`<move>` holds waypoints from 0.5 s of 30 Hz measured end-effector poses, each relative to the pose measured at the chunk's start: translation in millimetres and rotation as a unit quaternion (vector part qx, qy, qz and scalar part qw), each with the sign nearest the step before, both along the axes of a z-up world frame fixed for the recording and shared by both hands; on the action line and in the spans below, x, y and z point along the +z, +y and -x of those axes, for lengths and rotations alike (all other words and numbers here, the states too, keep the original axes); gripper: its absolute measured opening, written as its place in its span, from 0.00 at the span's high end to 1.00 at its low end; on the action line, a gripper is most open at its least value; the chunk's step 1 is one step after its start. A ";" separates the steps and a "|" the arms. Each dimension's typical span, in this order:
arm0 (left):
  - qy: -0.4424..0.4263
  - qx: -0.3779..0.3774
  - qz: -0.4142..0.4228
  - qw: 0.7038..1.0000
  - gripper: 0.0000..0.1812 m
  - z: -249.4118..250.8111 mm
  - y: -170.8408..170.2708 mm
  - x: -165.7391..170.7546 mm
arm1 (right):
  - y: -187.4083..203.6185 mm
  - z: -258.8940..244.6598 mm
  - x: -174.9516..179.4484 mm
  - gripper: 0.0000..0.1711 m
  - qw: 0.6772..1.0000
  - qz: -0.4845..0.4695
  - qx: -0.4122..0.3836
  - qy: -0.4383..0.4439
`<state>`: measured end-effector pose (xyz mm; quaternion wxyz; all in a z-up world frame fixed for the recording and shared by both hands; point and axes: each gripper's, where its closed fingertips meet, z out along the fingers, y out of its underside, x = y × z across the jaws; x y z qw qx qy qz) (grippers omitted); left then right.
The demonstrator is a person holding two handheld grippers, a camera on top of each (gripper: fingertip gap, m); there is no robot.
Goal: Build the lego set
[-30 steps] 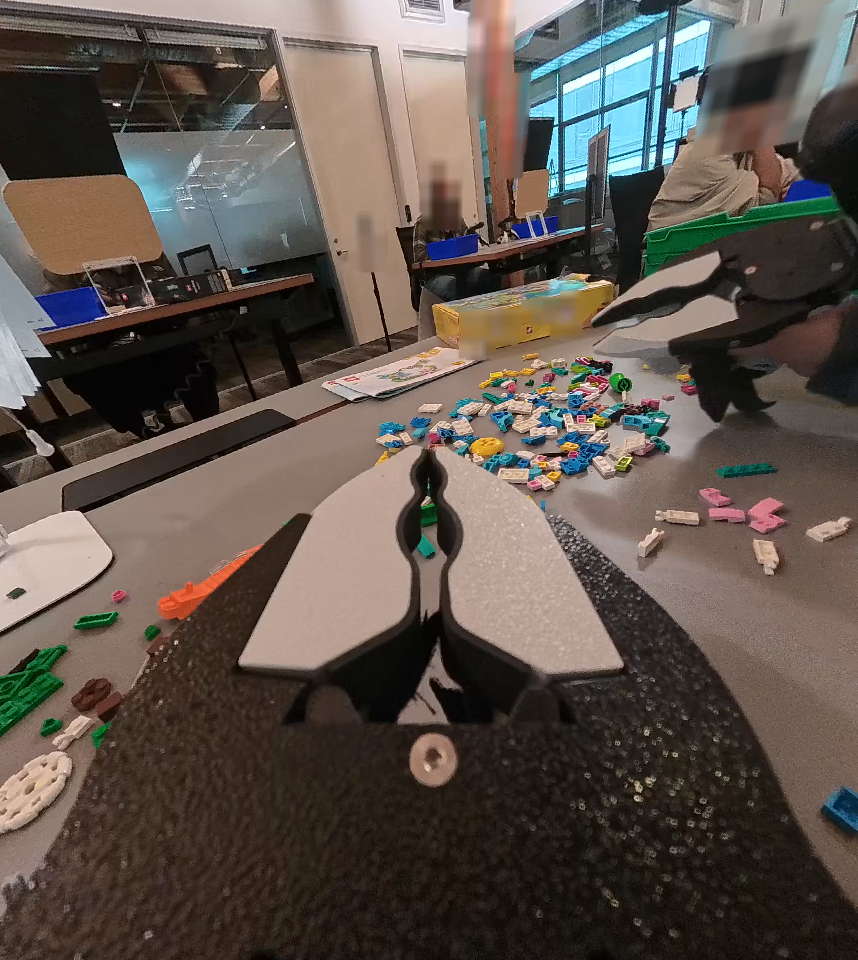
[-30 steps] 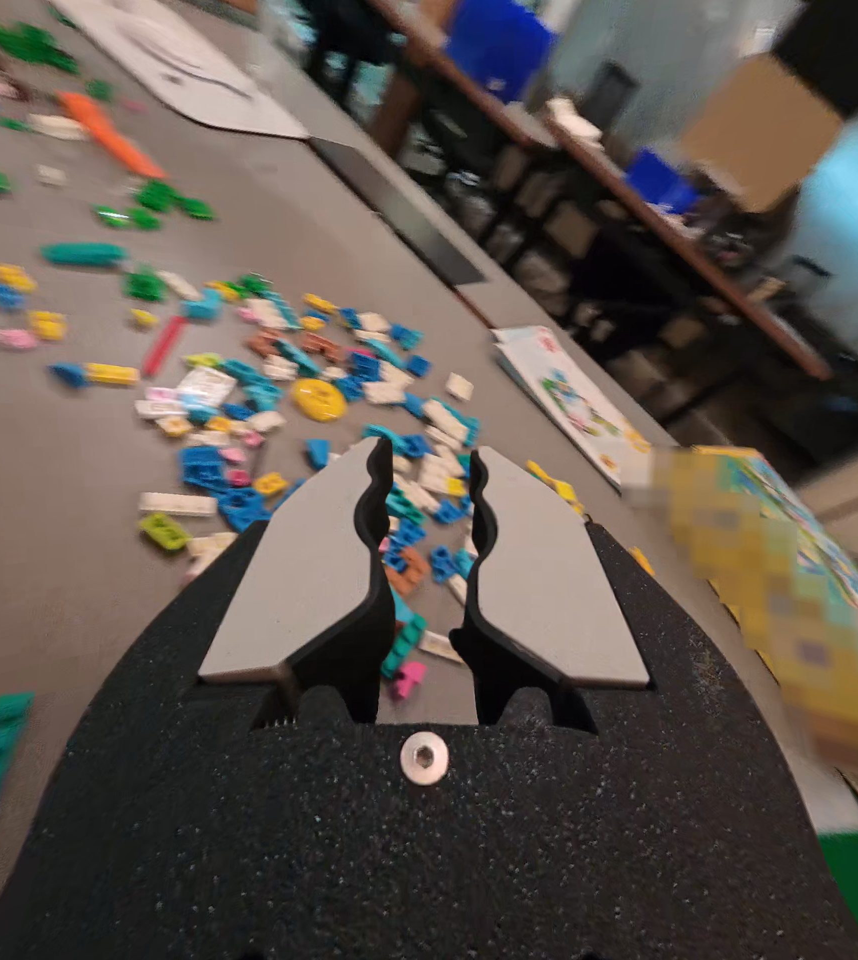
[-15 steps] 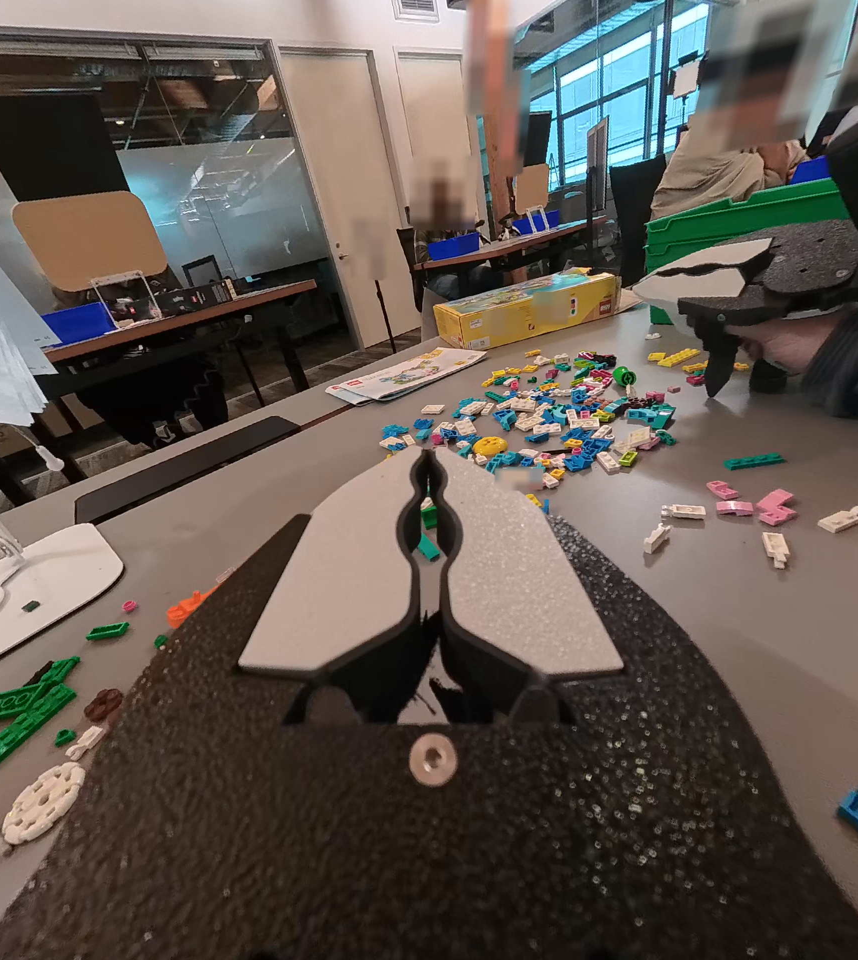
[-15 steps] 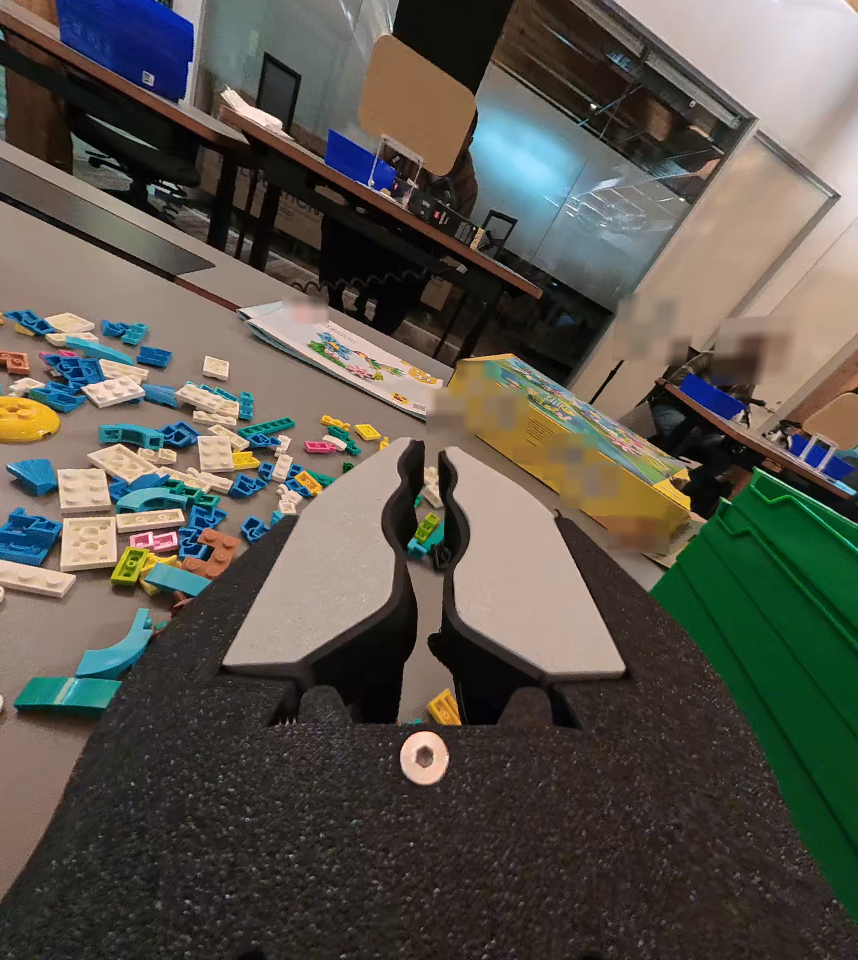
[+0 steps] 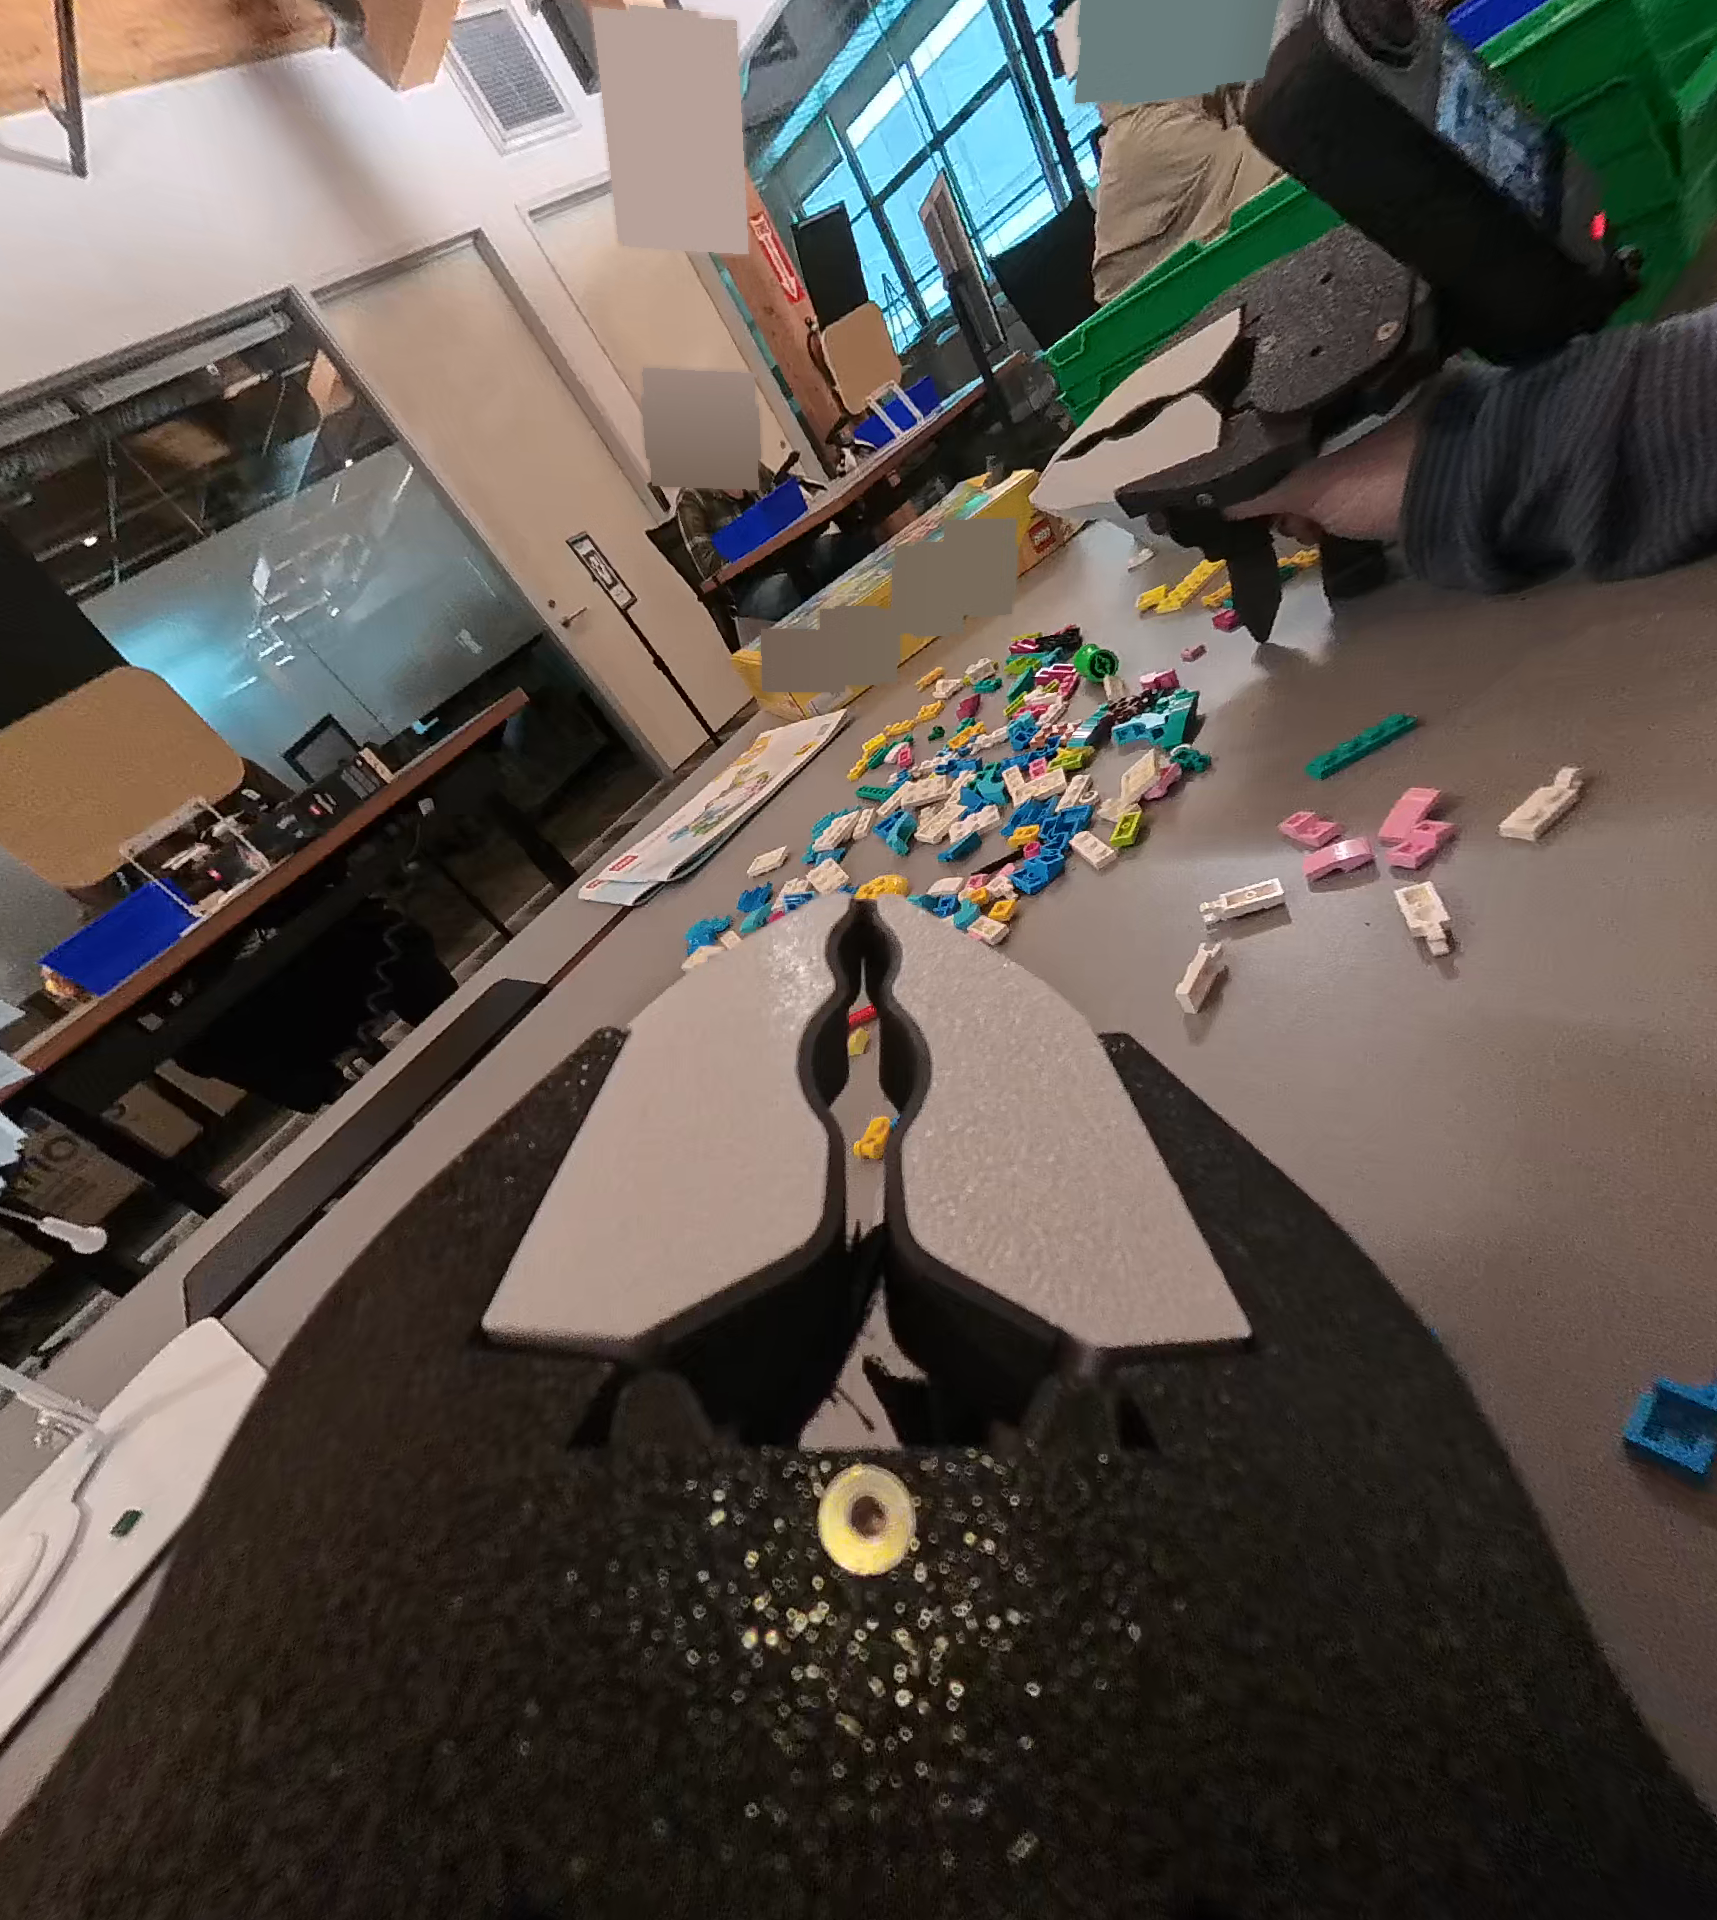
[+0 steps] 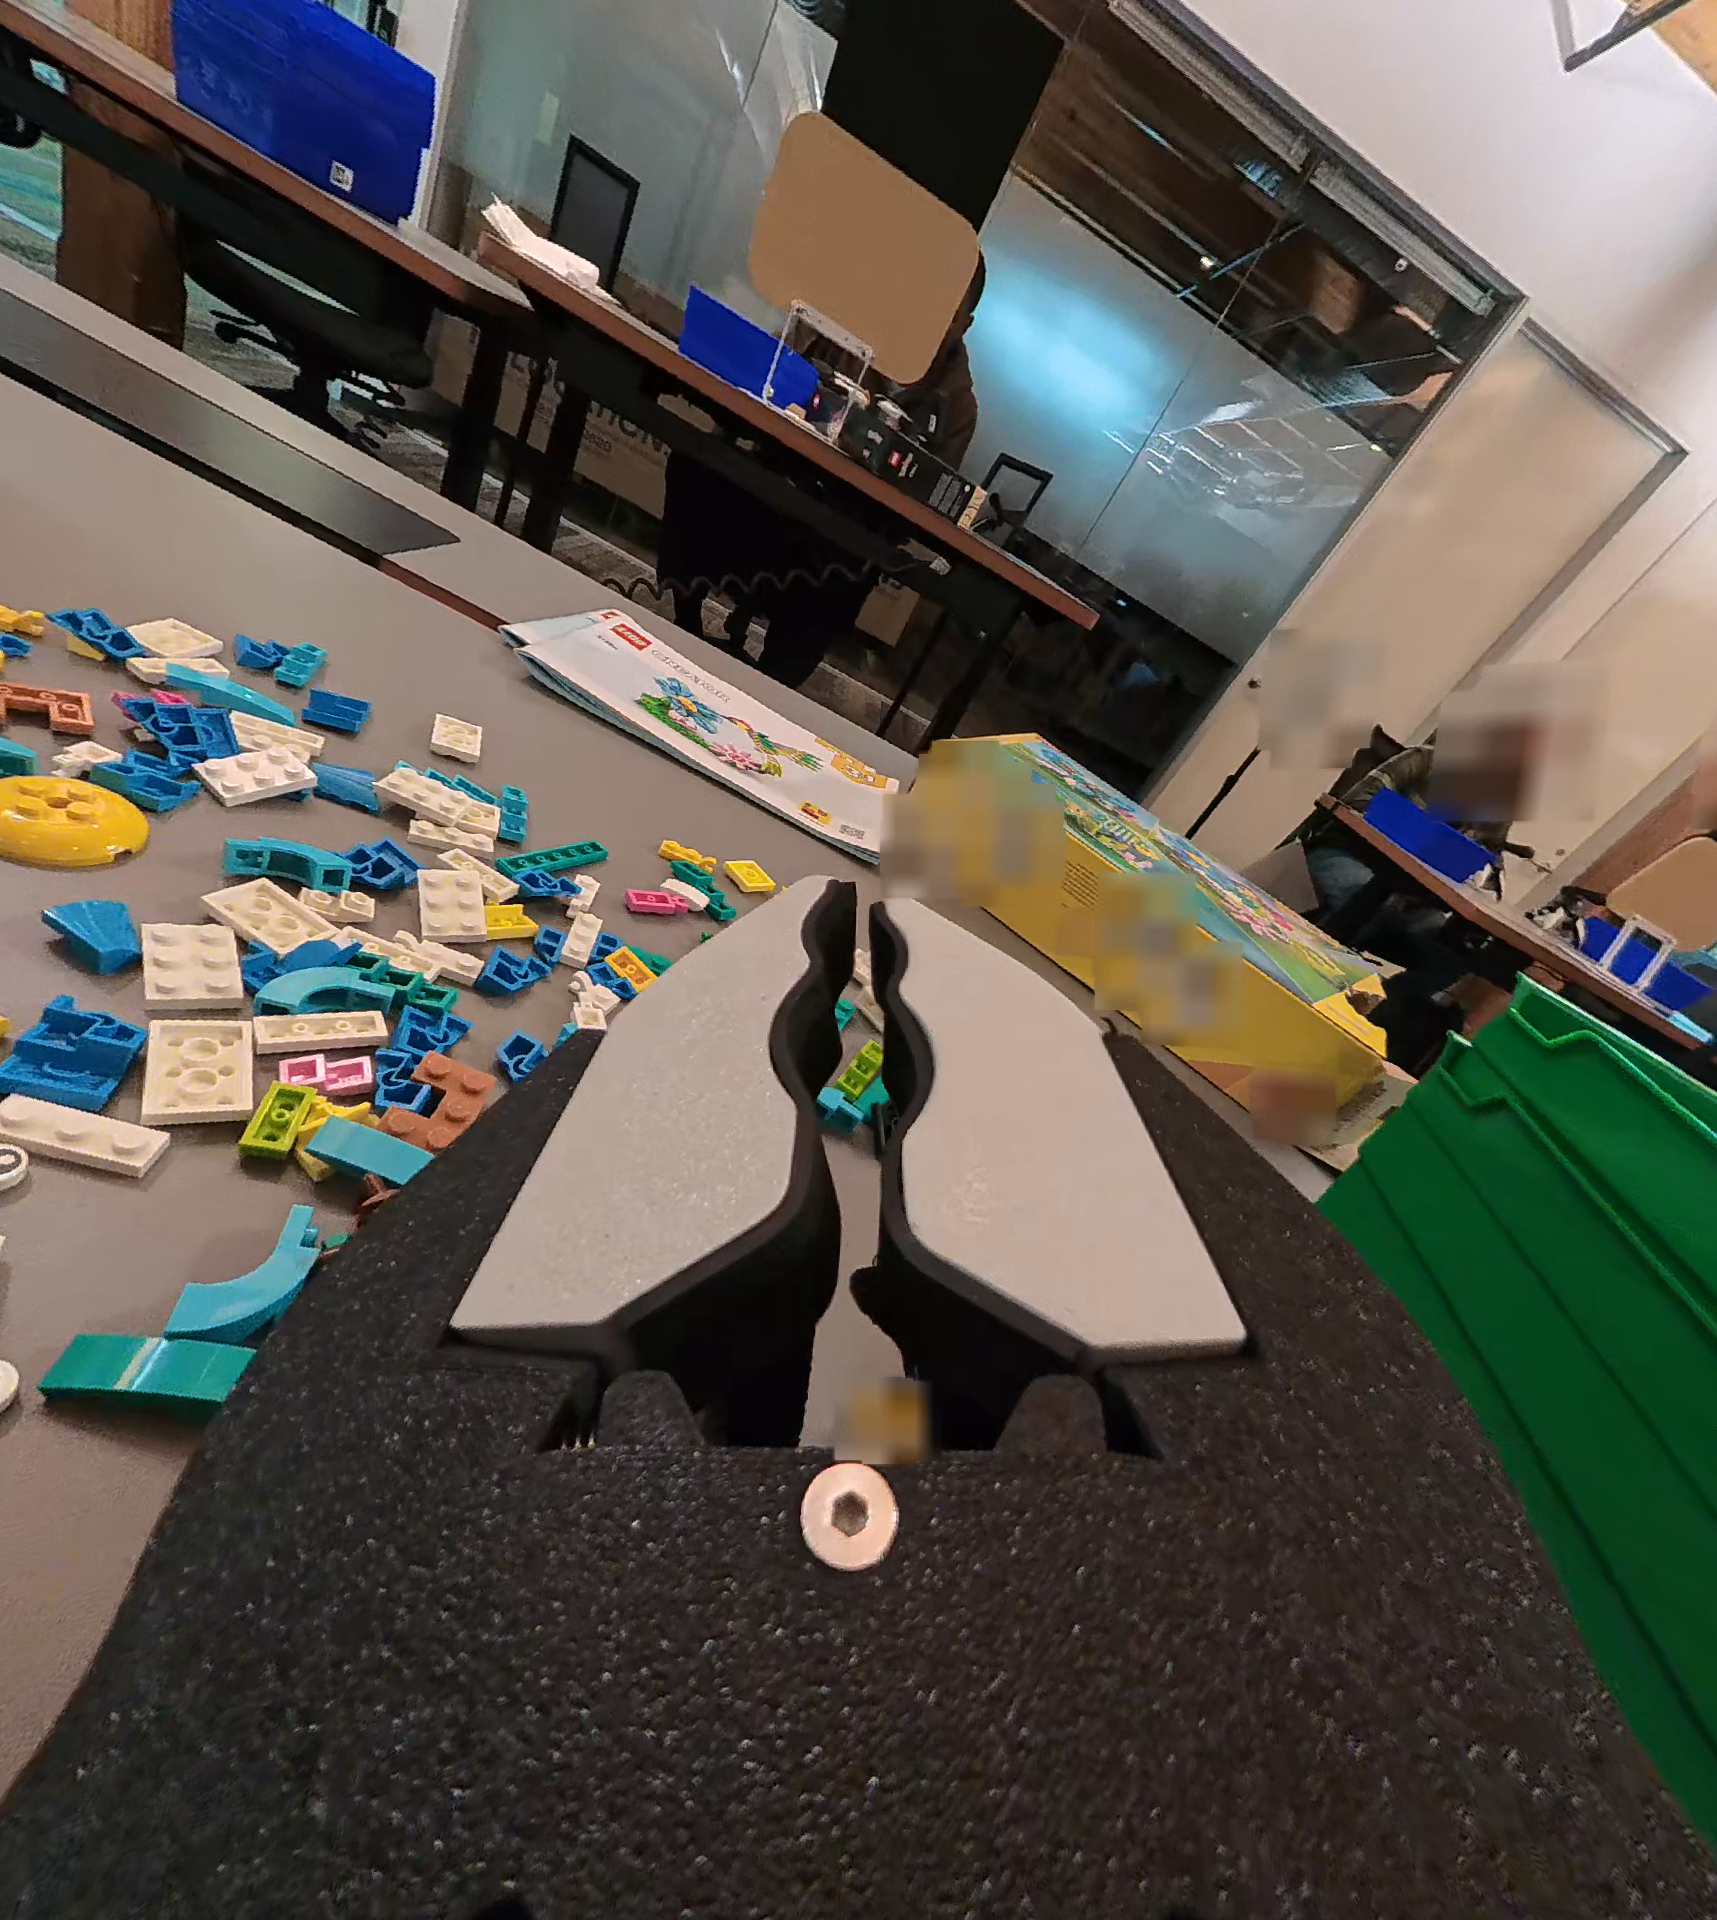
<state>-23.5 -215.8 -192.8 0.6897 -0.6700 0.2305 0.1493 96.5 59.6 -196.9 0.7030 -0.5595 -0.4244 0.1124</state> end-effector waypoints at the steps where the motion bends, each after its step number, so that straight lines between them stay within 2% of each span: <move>1: 0.003 0.001 -0.002 1.000 1.00 0.1 -0.1 0.4 | -0.7 0.4 0.0 1.00 1.000 -0.001 0.002 -0.001; 9: 0.011 0.003 -0.007 1.000 1.00 -0.7 -0.8 1.4 | -3.7 2.0 0.2 1.00 1.000 -0.005 0.013 -0.002; 15: 0.053 0.000 0.006 0.999 1.00 -9.4 0.5 -5.3 | -4.8 3.1 0.0 1.00 1.000 -0.006 0.018 -0.002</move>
